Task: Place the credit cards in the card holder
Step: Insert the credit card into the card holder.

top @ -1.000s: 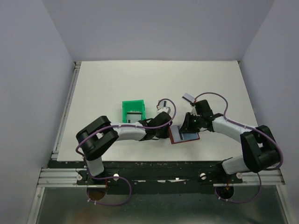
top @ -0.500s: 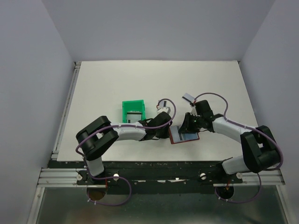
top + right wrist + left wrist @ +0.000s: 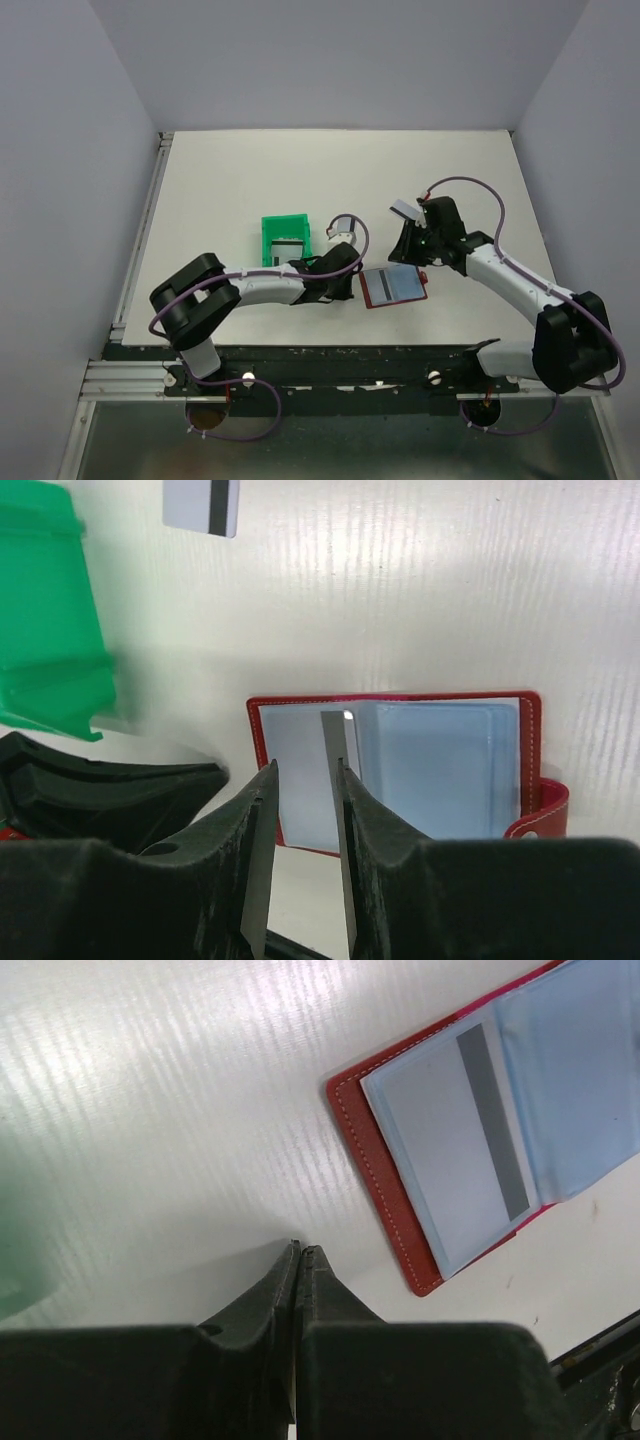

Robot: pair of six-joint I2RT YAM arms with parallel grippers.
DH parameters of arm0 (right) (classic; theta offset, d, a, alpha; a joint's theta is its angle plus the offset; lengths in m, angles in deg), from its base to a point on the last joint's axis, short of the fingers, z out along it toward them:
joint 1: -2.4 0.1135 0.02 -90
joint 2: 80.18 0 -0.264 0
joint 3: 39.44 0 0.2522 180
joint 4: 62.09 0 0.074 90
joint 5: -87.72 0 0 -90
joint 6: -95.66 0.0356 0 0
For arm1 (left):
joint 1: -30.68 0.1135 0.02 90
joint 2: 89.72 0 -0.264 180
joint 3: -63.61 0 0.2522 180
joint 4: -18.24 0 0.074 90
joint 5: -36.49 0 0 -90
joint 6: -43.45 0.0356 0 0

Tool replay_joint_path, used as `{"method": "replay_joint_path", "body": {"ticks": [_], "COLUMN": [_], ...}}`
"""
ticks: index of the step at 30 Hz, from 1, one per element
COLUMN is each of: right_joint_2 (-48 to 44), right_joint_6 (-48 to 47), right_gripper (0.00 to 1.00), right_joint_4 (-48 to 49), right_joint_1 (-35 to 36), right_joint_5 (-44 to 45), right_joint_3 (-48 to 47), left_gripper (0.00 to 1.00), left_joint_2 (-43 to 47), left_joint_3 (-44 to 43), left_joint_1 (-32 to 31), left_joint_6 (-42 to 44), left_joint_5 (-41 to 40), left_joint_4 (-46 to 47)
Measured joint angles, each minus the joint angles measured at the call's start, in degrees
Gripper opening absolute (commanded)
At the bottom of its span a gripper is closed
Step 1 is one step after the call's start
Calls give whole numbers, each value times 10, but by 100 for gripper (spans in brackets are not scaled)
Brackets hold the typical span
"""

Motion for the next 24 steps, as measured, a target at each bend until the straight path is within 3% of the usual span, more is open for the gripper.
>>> {"method": "replay_joint_path", "body": {"ticks": [10,16,24], "right_joint_2": [26,31,70], "right_joint_6": [12,31,48], "right_gripper": [30,24,17], "right_joint_4": [-75,-116,-128], "right_joint_1": [0,0,0], "right_joint_5": [90,134,153], "right_joint_3": [-27,-26,-25], "left_gripper": [11,11,10], "left_joint_2": [45,72,20], "left_joint_3": [5,3,-72], "left_joint_1": [20,20,-6], "left_joint_6": [11,47,82], "left_joint_5": [-8,12,57], "left_joint_4": [-26,12,63]}}
